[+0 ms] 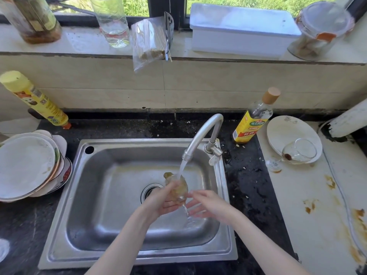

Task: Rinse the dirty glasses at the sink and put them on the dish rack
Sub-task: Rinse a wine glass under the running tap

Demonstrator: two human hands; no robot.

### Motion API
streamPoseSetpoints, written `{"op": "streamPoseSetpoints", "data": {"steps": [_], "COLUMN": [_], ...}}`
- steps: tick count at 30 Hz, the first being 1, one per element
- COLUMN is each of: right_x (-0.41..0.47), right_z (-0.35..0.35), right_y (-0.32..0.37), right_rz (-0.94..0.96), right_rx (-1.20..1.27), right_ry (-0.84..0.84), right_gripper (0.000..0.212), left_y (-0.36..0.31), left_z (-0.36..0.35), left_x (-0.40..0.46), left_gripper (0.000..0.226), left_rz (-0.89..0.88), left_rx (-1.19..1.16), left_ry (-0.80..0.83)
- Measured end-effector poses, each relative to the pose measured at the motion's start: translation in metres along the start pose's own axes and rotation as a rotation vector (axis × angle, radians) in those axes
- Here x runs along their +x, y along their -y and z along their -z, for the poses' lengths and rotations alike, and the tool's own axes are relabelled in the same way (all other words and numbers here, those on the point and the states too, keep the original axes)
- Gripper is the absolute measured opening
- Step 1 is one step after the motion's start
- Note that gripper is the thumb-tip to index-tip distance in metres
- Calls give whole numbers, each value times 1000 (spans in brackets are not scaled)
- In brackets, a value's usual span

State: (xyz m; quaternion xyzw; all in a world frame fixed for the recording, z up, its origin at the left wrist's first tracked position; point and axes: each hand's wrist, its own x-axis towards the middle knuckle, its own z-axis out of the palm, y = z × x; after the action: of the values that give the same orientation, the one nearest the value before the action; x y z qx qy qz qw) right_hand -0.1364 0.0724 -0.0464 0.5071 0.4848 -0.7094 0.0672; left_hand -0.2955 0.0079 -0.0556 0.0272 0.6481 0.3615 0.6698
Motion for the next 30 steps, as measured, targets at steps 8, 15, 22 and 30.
{"op": "streamPoseSetpoints", "data": {"steps": [8,15,22,30], "right_x": [5,7,10,8], "right_z": [-7,-8,-9,-6], "right_y": [-4,-5,-6,1], "right_rz": [-44,8,99,158], "right_rx": [95,206,404,383], "right_ry": [-29,12,93,73], "right_gripper": [38,39,40,25], "left_y": [7,11,4,-7], "left_z": [-3,-5,2,4], "left_x": [1,-3,-9,-18], "left_gripper": [39,47,60,50], "left_rz": [191,-203,-427,-497], "left_rx": [-45,181,276,300], "left_ry": [41,-22,-8,61]}}
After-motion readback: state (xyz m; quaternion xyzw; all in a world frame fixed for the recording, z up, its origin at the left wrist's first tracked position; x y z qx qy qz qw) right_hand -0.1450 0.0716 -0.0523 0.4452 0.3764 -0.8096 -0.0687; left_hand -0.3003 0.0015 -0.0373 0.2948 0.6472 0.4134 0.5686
